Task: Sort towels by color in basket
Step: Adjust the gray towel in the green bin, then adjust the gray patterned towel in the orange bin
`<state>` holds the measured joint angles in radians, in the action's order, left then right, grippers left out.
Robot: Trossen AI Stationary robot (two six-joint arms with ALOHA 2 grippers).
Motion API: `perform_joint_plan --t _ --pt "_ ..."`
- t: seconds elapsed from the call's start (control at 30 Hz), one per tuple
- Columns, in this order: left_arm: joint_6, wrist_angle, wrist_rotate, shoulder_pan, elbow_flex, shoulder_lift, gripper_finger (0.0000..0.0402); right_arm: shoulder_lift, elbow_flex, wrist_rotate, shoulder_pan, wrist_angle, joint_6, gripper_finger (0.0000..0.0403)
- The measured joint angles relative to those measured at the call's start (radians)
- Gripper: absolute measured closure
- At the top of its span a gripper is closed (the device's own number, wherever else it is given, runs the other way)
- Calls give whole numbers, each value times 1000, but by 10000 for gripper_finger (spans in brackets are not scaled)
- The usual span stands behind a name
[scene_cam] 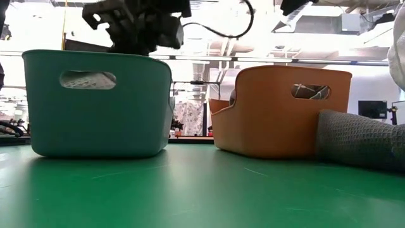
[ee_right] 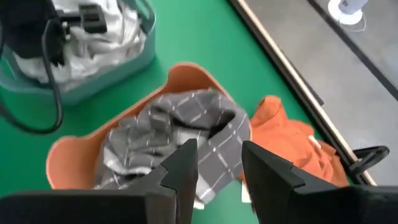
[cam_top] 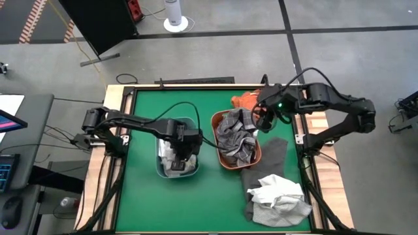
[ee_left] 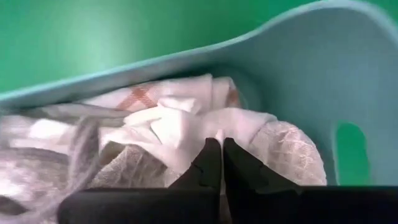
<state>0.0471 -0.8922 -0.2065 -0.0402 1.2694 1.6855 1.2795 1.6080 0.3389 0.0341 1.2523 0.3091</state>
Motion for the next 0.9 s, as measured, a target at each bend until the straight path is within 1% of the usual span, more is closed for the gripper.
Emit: perform_joint_plan --t 0.1,0.2,0.3,0.37,0.6,0.7,0.8,0.9 --pt "-49 87 1 -1 -70 2 400 1 -32 0 -24 8 28 248" --pt "-97 137 21 1 -108 1 395 1 -54 0 -46 -8 56 248" --pt "-114 145 80 1 -113 1 376 2 -60 0 -59 -12 61 248" --pt "-118 127 87 1 -105 0 355 1 -60 1 -61 -12 61 248" --pt "-149 -86 95 0 64 2 251 -7 -59 -3 -61 2 55 248" --pt "-153 -160 95 -5 133 2 209 -6 -59 -26 -58 26 41 248" --pt "-150 -213 93 -6 202 1 182 -3 -59 -35 -27 62 41 248" --pt "-157 -203 106 -5 244 -19 174 -2 -62 -76 17 24 20 248"
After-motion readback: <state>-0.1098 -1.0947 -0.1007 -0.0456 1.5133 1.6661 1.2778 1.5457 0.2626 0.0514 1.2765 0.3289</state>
